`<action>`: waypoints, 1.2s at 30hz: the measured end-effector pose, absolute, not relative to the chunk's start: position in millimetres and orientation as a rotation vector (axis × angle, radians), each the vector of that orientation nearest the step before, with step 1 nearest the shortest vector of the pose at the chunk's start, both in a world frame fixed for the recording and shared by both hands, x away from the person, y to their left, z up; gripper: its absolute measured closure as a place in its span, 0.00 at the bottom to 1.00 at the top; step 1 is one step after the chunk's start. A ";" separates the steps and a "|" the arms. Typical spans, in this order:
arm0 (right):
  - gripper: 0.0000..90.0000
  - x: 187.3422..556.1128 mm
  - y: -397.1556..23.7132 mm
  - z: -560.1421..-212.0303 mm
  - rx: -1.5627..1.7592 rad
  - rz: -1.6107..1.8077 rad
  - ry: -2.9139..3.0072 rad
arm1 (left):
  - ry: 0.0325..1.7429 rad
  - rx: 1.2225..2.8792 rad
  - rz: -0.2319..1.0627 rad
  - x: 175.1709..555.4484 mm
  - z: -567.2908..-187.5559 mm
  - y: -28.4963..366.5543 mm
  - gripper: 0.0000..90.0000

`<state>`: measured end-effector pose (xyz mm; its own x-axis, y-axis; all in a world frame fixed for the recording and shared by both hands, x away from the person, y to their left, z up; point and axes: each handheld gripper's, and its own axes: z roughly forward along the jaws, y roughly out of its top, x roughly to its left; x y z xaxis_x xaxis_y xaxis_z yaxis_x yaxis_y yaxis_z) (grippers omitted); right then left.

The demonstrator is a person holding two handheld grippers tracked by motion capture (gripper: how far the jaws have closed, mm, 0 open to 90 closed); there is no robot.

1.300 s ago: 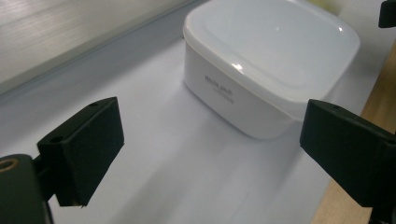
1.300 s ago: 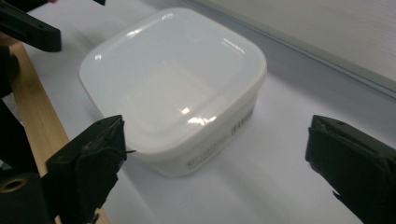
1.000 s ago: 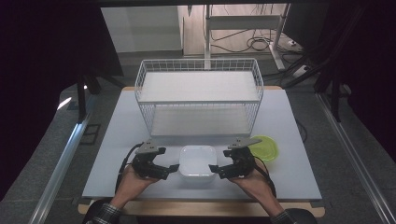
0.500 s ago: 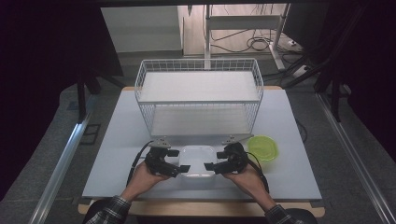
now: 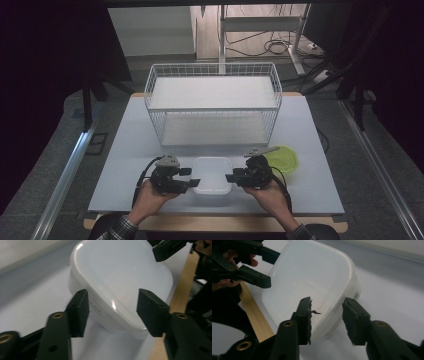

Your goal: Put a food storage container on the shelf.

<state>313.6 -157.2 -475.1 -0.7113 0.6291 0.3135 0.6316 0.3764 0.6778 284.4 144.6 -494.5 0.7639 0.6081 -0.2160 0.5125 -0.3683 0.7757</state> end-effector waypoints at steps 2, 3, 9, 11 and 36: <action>0.73 313.0 -157.8 -473.1 -1.216 -1.313 -2.613 | 0.856 2.022 0.159 283.9 -493.5 144.8 0.63; 0.74 313.1 -157.7 -472.2 -1.230 -1.326 -2.612 | 0.867 2.014 0.168 283.9 -493.6 144.7 0.65; 0.81 315.3 -161.8 -475.0 -1.310 -1.395 -2.516 | 0.927 1.979 0.178 284.3 -491.7 144.4 0.71; 0.86 315.2 -163.7 -475.1 -1.326 -1.426 -2.487 | 0.937 1.970 0.190 283.8 -490.7 145.6 0.77; 0.87 313.6 -156.3 -432.5 -1.228 -1.586 -2.669 | 0.910 1.866 0.270 292.5 -444.7 154.8 0.88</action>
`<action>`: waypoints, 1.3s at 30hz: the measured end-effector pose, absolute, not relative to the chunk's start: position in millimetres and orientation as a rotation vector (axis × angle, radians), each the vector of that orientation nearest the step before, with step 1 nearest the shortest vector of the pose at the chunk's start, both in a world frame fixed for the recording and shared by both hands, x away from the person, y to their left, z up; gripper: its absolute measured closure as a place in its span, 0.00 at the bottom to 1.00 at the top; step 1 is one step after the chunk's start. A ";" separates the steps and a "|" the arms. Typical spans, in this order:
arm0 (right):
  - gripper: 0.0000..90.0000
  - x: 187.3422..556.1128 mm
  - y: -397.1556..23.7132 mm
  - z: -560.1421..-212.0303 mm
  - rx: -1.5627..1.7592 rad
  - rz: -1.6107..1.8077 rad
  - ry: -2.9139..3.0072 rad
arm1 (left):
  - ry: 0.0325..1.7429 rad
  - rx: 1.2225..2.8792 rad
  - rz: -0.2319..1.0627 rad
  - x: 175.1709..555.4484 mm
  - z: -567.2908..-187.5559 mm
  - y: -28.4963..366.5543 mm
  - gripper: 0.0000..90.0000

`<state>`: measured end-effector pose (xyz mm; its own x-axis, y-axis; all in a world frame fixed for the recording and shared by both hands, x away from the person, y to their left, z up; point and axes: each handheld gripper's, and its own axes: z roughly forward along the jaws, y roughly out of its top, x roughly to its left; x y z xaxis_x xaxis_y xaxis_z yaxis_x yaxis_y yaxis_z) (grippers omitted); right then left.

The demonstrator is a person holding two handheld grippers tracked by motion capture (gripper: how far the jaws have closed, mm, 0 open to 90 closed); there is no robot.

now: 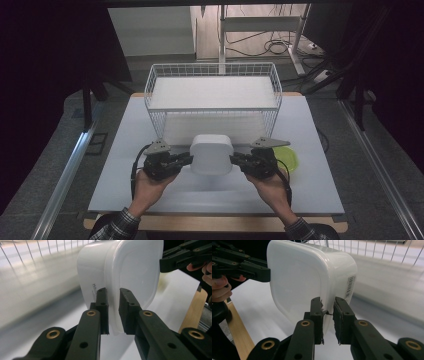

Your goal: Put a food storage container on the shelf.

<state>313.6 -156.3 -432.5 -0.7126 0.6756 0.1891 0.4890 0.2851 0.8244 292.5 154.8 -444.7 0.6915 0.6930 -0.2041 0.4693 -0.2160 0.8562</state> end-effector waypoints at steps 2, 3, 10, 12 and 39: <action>0.87 315.5 -155.9 -425.5 1.069 1.408 2.342 | 0.905 1.861 0.279 294.4 -437.3 155.4 0.88; 0.87 316.4 -155.9 -421.8 1.066 1.412 2.338 | 0.904 1.858 0.284 295.5 -434.0 155.6 0.88; 0.87 323.9 -155.7 -400.9 1.045 1.436 2.308 | 0.888 1.831 0.311 301.6 -413.9 155.9 0.88; 0.87 326.1 -155.9 -396.0 1.036 1.443 2.300 | 0.883 1.829 0.316 303.0 -408.5 155.9 0.88; 0.87 355.0 -152.6 -328.1 0.976 1.499 2.235 | 0.848 1.755 0.362 327.6 -343.3 161.3 0.88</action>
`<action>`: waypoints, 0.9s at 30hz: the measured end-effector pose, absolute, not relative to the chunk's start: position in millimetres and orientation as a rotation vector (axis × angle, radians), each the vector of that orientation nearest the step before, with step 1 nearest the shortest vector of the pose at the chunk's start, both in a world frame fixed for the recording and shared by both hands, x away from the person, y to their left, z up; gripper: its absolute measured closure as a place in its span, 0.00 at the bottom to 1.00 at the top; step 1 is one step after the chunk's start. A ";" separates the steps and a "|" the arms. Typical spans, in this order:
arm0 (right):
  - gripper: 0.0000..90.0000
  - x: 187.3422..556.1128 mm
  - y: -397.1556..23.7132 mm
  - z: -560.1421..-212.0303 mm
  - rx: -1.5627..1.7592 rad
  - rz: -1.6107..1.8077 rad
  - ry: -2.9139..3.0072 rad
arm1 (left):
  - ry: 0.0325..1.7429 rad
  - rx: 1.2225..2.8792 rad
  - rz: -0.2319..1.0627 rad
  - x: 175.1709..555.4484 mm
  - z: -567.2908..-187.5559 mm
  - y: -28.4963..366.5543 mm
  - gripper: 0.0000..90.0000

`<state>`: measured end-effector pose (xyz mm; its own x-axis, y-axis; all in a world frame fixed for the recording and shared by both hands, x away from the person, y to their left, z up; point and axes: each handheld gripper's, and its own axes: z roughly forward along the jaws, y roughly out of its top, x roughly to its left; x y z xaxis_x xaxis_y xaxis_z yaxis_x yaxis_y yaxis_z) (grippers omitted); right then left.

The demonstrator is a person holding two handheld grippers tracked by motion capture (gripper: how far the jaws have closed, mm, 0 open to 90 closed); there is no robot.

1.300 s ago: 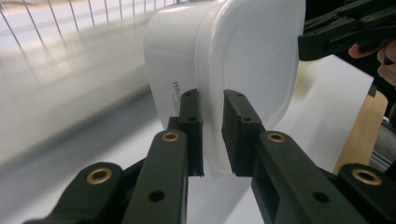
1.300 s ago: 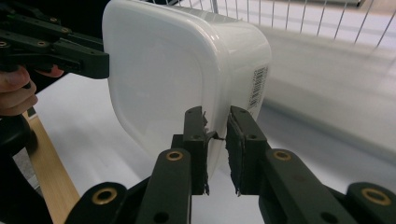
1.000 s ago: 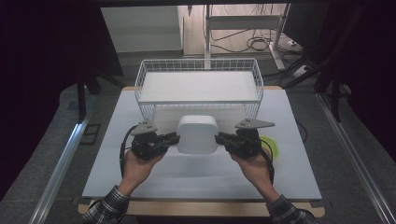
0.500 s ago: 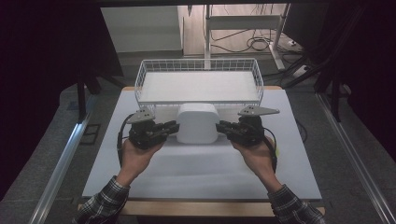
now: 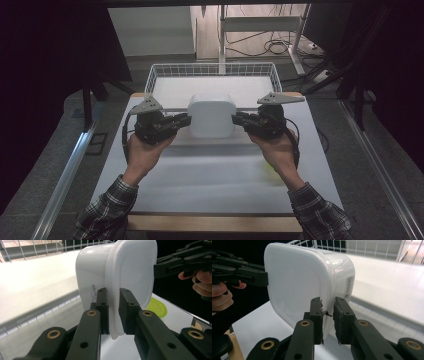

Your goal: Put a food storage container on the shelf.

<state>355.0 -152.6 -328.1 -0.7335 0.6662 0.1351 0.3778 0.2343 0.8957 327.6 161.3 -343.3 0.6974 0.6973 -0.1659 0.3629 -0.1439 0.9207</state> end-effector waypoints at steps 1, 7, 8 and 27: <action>0.87 356.4 -152.3 -324.6 0.971 1.498 2.234 | 0.847 1.751 0.361 329.2 -340.9 161.8 0.88; 0.87 365.2 -148.7 -309.1 0.955 1.496 2.217 | 0.846 1.743 0.377 338.0 -328.0 163.8 0.88; 0.87 366.6 -148.2 -307.4 0.956 1.498 2.214 | 0.844 1.740 0.378 339.5 -326.1 163.9 0.88; 0.86 405.7 -146.5 -290.0 1.022 1.476 2.161 | 0.894 1.719 0.319 388.5 -316.4 160.8 0.88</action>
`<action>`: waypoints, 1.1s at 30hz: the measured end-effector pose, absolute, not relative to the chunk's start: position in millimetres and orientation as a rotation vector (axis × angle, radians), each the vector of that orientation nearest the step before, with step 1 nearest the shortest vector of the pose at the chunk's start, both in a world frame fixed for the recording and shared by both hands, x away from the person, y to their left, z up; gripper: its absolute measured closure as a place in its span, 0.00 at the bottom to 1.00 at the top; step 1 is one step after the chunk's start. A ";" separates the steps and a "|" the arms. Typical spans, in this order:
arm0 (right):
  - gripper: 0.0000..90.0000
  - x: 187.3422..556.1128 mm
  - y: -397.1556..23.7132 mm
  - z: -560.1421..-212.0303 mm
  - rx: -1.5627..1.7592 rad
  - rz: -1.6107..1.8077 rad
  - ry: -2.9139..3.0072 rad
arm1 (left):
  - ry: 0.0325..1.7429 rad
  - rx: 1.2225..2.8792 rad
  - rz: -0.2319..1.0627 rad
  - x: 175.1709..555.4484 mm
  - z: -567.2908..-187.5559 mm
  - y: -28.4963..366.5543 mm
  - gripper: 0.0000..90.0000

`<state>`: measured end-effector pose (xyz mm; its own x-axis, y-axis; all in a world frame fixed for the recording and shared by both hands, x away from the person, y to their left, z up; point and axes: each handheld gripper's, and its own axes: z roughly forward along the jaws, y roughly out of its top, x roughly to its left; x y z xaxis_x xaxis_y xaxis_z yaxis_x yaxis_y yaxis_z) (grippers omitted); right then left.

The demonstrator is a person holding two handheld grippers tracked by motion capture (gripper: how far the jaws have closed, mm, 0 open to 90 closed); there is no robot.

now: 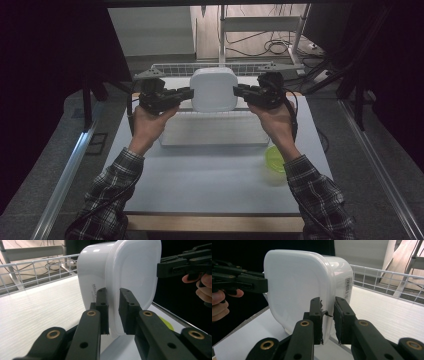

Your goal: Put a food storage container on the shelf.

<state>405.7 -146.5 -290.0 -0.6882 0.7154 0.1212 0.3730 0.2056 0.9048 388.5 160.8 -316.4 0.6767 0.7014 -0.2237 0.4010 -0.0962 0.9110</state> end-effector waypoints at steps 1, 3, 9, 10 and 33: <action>0.86 407.3 -146.4 -290.2 1.025 1.477 2.162 | 0.897 1.719 0.315 390.1 -317.2 161.2 0.88; 0.86 410.0 -145.7 -290.9 1.029 1.476 2.165 | 0.901 1.716 0.308 392.9 -318.8 162.2 0.87; 0.86 417.5 -144.4 -294.8 1.043 1.500 2.177 | 0.914 1.721 0.295 401.6 -322.8 163.9 0.85; 0.86 418.8 -144.5 -295.2 1.050 1.508 2.178 | 0.914 1.716 0.289 402.9 -323.1 164.2 0.85; 0.67 440.3 -133.3 -295.9 1.086 1.400 2.162 | 0.965 1.724 0.322 427.5 -323.4 149.1 0.66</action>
